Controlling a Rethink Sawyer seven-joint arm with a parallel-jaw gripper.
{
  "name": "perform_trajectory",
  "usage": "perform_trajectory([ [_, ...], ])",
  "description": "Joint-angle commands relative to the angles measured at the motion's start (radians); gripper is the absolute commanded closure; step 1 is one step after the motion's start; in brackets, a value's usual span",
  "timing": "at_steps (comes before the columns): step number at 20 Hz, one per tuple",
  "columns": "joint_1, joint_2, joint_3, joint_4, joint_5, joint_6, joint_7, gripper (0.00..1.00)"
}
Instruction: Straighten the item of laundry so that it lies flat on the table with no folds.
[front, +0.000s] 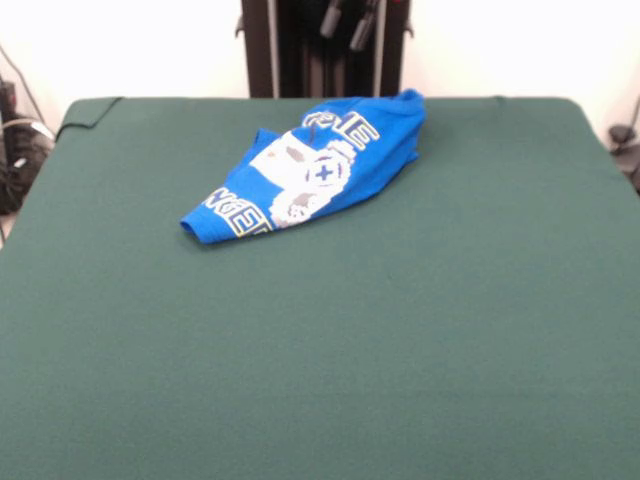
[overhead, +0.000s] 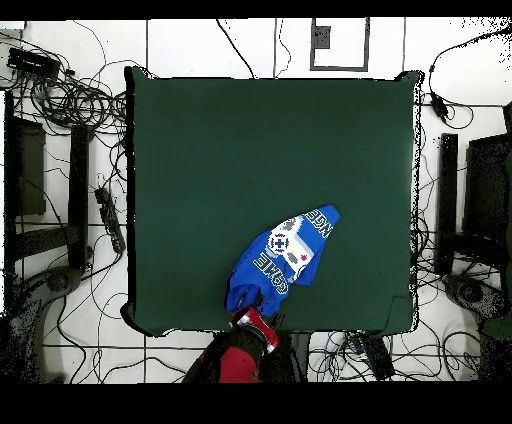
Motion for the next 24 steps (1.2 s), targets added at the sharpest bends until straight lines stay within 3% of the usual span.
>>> perform_trajectory([
  [1, 0.013, 0.076, 0.089, 0.005, 0.076, -0.04, 0.162, 0.0],
  [5, 0.018, 0.095, 0.09, 0.003, 0.079, -0.072, 0.171, 0.0],
  [11, -0.033, 0.142, 0.126, -0.011, 0.005, -0.158, 0.168, 0.0],
  [18, -0.071, 0.298, 0.185, -0.035, -0.016, -0.353, 0.22, 0.0],
  [24, -0.105, 0.355, 0.211, -0.052, -0.021, -0.423, 0.198, 0.0],
])
